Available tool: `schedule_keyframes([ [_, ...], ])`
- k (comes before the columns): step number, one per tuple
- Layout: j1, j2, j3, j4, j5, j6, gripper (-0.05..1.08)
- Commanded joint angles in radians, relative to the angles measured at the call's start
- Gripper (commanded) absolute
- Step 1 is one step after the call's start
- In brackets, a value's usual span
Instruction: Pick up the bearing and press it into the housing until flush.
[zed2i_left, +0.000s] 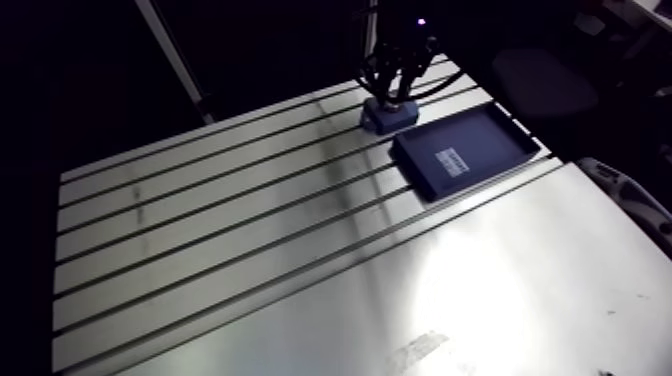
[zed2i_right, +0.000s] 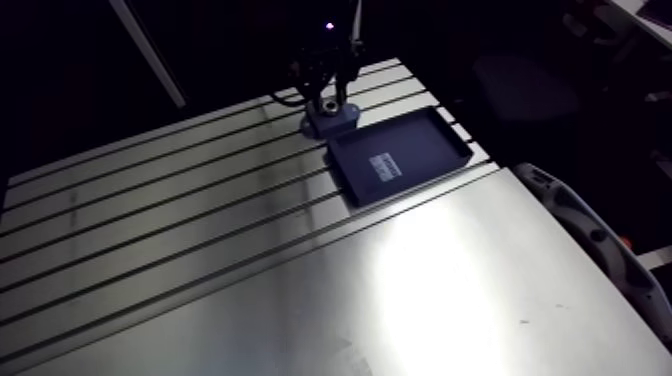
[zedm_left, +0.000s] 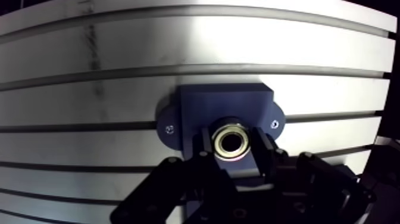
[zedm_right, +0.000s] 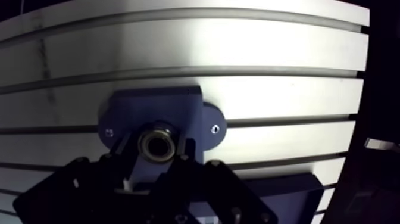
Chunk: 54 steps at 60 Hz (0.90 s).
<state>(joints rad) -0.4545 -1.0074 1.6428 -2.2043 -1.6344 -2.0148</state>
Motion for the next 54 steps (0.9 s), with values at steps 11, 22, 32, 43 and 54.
schedule_keyframes([
  [11, 0.0, 0.001, 0.001, 0.001, -0.002, 0.0, 0.59],
  [22, -0.001, 0.008, 0.001, -0.001, -0.003, 0.001, 0.59],
  [32, -0.001, 0.008, 0.001, -0.001, -0.003, 0.001, 0.59],
  [43, -0.001, 0.008, 0.0, -0.001, -0.002, 0.001, 0.59],
  [54, 0.002, 0.004, -0.002, 0.001, 0.001, -0.004, 0.02],
])
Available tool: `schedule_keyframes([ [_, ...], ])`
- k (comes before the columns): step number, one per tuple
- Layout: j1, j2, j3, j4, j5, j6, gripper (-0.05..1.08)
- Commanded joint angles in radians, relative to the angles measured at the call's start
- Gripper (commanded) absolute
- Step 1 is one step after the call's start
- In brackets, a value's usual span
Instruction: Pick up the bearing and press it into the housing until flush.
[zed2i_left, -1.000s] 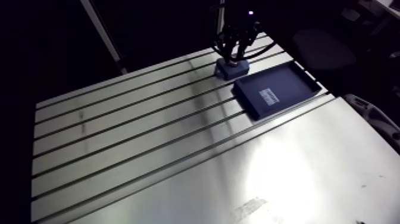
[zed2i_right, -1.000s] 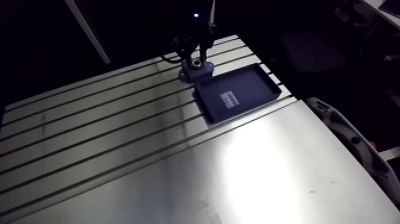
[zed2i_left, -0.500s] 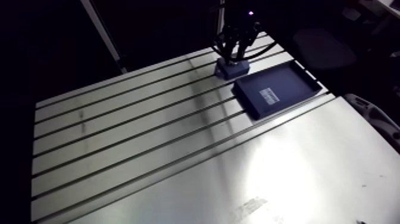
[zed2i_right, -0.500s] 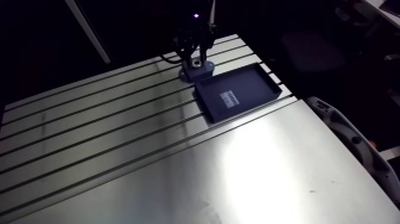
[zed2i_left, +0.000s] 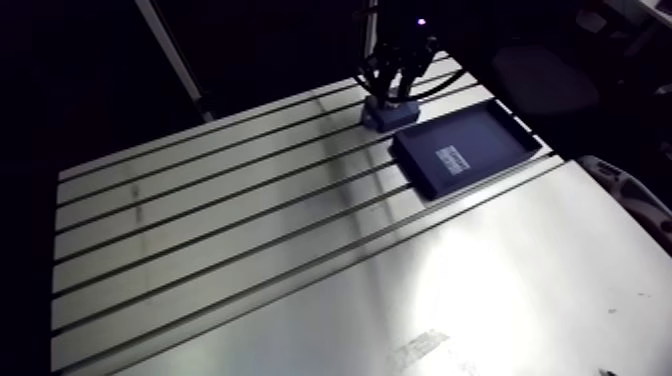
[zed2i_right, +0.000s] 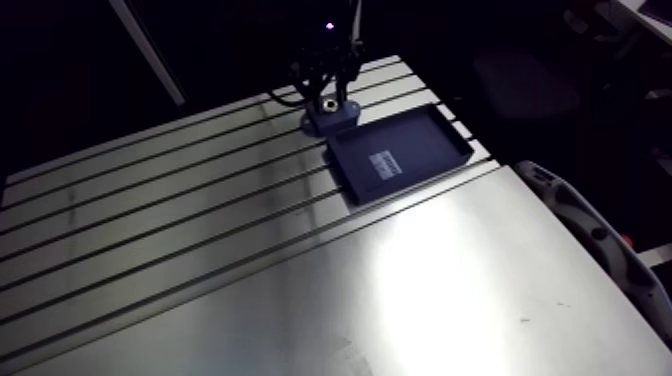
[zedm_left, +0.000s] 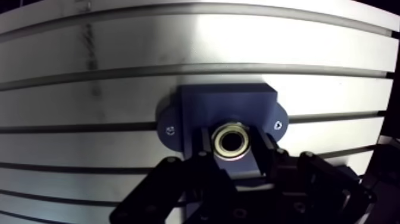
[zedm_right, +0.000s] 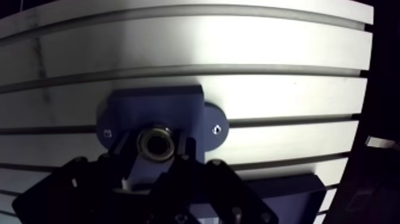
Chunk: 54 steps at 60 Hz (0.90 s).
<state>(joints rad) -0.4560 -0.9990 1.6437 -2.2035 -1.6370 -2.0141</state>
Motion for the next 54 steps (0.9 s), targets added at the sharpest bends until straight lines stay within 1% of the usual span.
schedule_keyframes([
  [1, 0.003, -0.007, -0.003, 0.0, 0.004, -0.009, 0.01],
  [8, 0.002, -0.014, -0.009, 0.0, 0.004, -0.009, 0.0],
  [13, 0.002, -0.025, -0.016, 0.004, 0.0, -0.009, 0.0],
  [15, 0.002, -0.046, -0.025, 0.015, 0.0, -0.007, 0.0],
  [16, 0.002, -0.046, -0.025, 0.015, 0.0, -0.007, 0.0],
  [21, 0.0, -0.084, -0.045, 0.064, -0.002, -0.004, 0.0],
  [24, 0.0, -0.094, -0.054, 0.083, -0.002, -0.003, 0.0],
  [25, 0.0, -0.098, -0.062, 0.102, -0.005, 0.0, 0.02],
  [26, 0.0, -0.098, -0.067, 0.12, -0.006, 0.001, 0.21],
  [27, 0.0, -0.098, -0.067, 0.12, -0.006, 0.001, 0.21],
  [28, -0.001, -0.098, -0.069, 0.127, -0.004, 0.002, 0.51],
  [29, -0.001, -0.098, -0.069, 0.127, -0.004, 0.002, 0.51],
  [30, -0.004, -0.096, -0.068, 0.127, 0.002, 0.002, 0.65],
  [31, -0.004, -0.096, -0.068, 0.127, 0.002, 0.002, 0.65],
  [32, -0.006, -0.093, -0.064, 0.127, 0.001, -0.006, 0.74],
  [33, -0.006, -0.093, -0.064, 0.127, 0.001, -0.006, 0.74],
  [34, -0.006, -0.091, -0.062, 0.127, 0.0, 0.001, 0.8],
  [35, -0.006, -0.091, -0.062, 0.127, 0.0, 0.001, 0.8],
  [36, -0.007, -0.087, -0.067, 0.127, 0.002, 0.003, 0.84],
  [37, -0.007, -0.087, -0.067, 0.127, 0.002, 0.003, 0.84],
  [38, -0.01, -0.084, -0.065, 0.127, 0.005, 0.001, 0.89],
  [39, -0.01, -0.084, -0.065, 0.127, 0.005, 0.001, 0.89],
  [40, -0.014, -0.083, -0.062, 0.127, 0.007, 0.001, 0.94],
  [41, -0.014, -0.083, -0.062, 0.127, 0.007, 0.001, 0.94],
  [42, -0.016, -0.082, -0.061, 0.127, 0.01, 0.001, 0.99],
  [43, -0.016, -0.082, -0.061, 0.127, 0.01, 0.001, 0.99],
  [44, -0.015, -0.082, -0.063, 0.127, 0.014, -0.001, 1.02],
  [45, -0.015, -0.08, -0.063, 0.127, 0.015, 0.0, 1.06],
  [54, -0.015, -0.052, -0.066, 0.129, 0.016, -0.004, 1.07],
])
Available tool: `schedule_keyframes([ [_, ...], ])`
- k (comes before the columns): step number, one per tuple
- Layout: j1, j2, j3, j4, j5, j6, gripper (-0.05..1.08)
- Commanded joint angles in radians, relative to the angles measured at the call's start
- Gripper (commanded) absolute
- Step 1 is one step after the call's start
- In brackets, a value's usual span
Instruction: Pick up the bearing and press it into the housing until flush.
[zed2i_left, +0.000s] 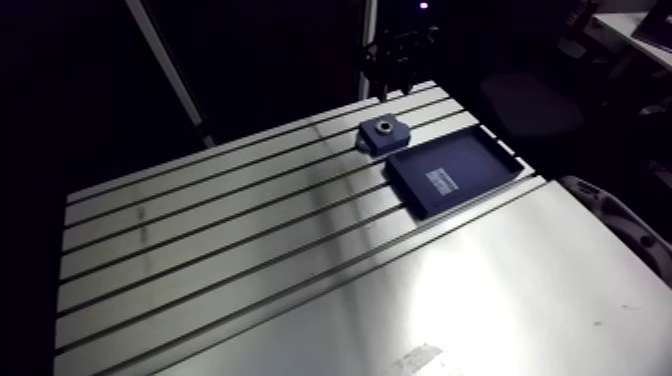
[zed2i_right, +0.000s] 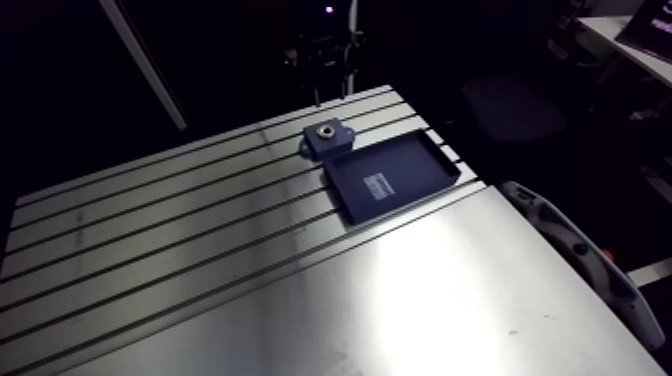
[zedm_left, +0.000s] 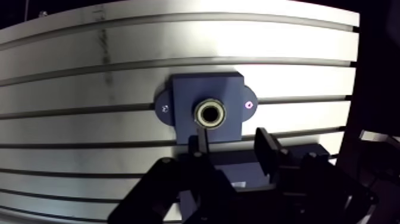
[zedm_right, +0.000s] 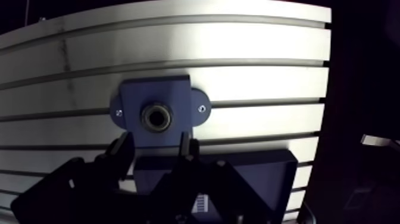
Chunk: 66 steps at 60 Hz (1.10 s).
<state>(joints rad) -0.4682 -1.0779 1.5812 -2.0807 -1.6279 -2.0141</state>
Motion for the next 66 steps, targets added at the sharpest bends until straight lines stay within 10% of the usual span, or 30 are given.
schedule_keyframes([
  [1, -0.002, 0.028, -0.002, 0.006, 0.007, -0.004, 1.08],
  [66, 0.0, 0.085, -0.013, 0.032, 0.007, 0.002, 1.08],
])
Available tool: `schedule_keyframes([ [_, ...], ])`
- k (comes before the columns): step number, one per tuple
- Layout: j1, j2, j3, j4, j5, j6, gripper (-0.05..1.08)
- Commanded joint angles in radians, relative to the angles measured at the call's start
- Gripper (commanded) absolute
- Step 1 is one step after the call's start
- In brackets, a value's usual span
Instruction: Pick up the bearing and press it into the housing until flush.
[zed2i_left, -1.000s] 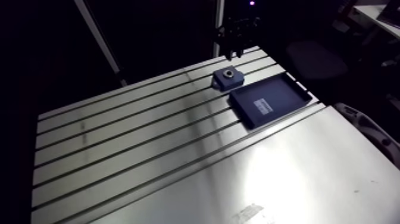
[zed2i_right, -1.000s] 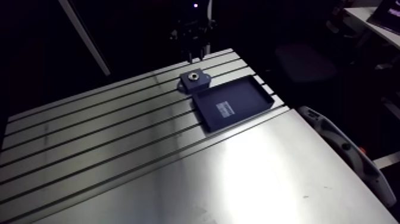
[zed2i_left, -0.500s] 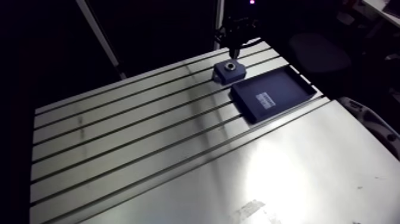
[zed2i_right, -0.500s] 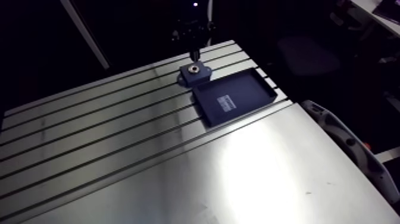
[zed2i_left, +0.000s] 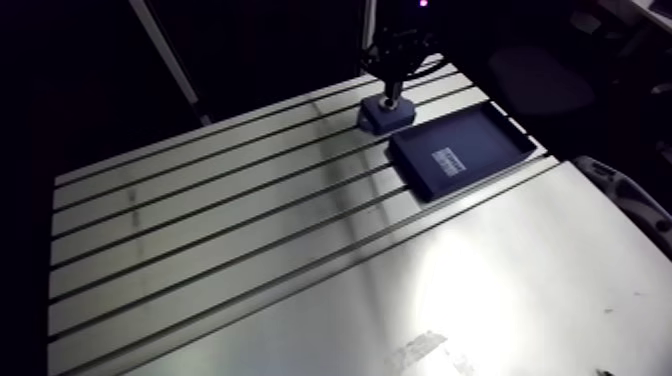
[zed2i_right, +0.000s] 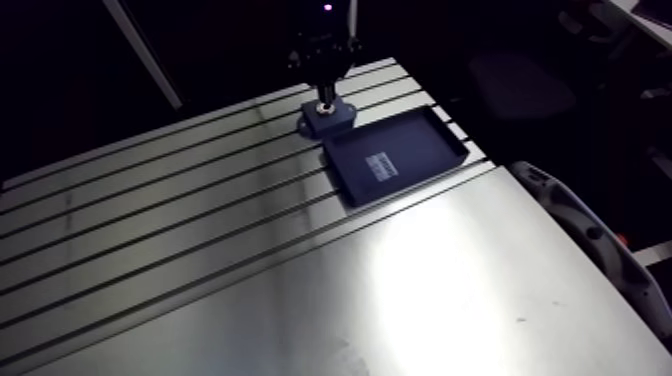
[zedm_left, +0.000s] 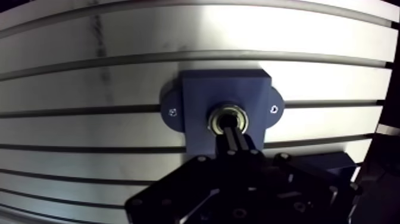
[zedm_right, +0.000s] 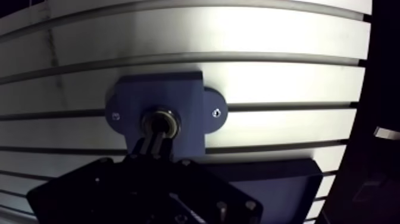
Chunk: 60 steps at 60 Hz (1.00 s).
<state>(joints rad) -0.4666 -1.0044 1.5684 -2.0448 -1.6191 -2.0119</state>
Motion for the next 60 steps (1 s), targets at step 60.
schedule_keyframes([
  [60, 0.0, 0.013, 0.006, -0.032, 0.002, 0.0, 1.08],
])
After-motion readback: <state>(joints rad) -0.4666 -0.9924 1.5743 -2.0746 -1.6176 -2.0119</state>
